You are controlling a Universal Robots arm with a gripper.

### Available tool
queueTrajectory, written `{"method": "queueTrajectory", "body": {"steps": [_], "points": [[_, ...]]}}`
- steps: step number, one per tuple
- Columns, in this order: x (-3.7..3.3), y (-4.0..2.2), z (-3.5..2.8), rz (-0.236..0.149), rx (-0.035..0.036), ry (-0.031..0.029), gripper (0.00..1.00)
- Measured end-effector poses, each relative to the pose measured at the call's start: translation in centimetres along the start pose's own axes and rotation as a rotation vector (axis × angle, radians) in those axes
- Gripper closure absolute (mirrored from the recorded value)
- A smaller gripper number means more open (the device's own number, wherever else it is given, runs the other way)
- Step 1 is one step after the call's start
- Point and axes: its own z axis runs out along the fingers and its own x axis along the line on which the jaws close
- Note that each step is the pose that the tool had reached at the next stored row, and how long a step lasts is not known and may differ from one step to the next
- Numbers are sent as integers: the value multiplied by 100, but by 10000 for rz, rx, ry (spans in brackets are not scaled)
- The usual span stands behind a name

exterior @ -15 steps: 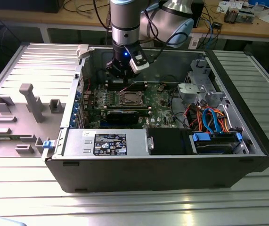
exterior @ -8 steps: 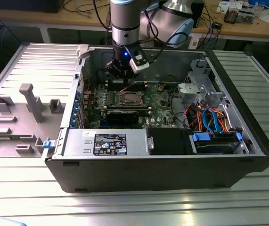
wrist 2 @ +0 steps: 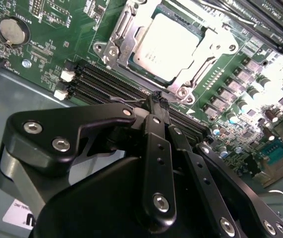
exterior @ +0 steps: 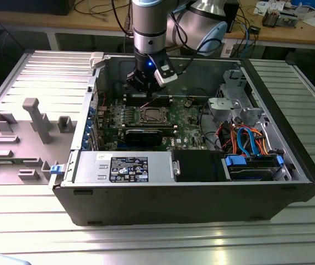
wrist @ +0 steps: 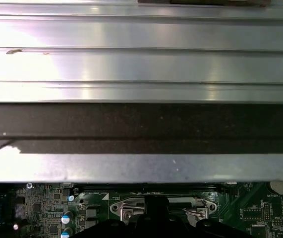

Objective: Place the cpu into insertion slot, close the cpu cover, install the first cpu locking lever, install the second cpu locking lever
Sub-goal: 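Install the first cpu locking lever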

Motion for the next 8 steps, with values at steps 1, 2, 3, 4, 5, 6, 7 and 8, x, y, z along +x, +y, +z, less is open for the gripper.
{"method": "queueTrajectory", "body": {"steps": [1,2,3,4,5,6,7,8], "points": [[0,7,7,-49,-2,4,89],[-2,14,12,-76,-2,6,89],[-5,19,16,-91,-3,8,89],[-13,27,24,-103,-3,8,89],[-21,30,31,-110,-4,9,89],[-32,31,41,-114,-6,8,89],[-42,31,48,-114,-5,9,89],[-54,30,54,-114,-3,10,89]]}}
